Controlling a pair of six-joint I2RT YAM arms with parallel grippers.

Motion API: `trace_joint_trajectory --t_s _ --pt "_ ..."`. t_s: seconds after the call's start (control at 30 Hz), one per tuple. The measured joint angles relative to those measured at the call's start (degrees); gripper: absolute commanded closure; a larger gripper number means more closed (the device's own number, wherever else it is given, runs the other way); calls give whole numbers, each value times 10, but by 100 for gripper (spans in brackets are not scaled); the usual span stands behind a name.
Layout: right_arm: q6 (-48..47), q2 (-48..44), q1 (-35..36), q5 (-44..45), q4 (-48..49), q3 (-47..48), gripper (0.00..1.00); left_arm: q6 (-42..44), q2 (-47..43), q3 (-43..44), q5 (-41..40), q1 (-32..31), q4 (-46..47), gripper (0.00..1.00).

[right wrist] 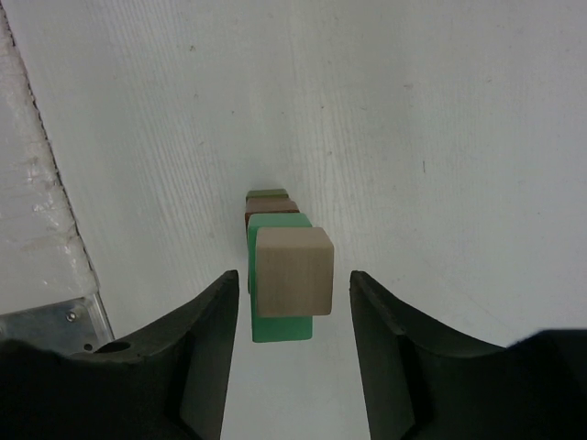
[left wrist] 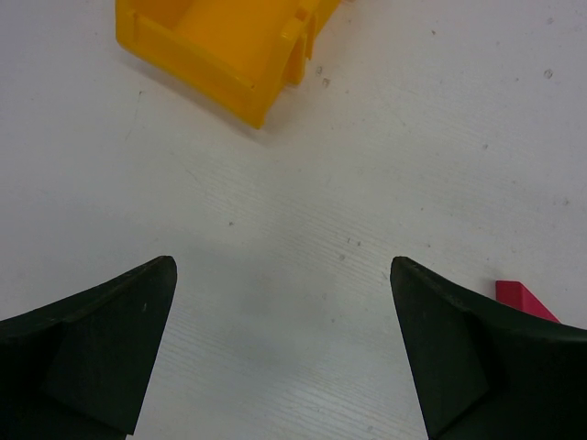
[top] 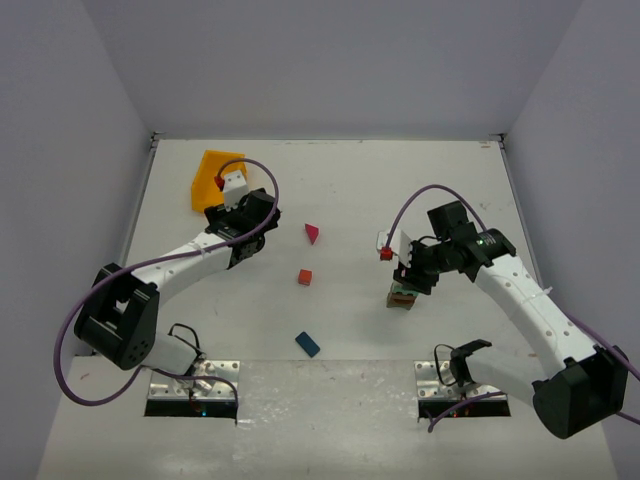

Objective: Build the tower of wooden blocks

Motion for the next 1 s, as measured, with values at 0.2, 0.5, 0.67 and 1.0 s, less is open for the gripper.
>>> trace_joint_trajectory --t_s 0.2,0.5,0.67,1.0 --pt "6 0 0 2 9 0 1 0 2 0 0 0 0 0" --pt "3 -2 0 0 12 5 1 -1 2 0 1 0 0 0" --pt "2 -17 0 -16 35 24 1 -15 -3 0 -3 0 -1 0" --pt "73 36 1 -104 130 146 1 -30 -91 -12 -13 0 25 0"
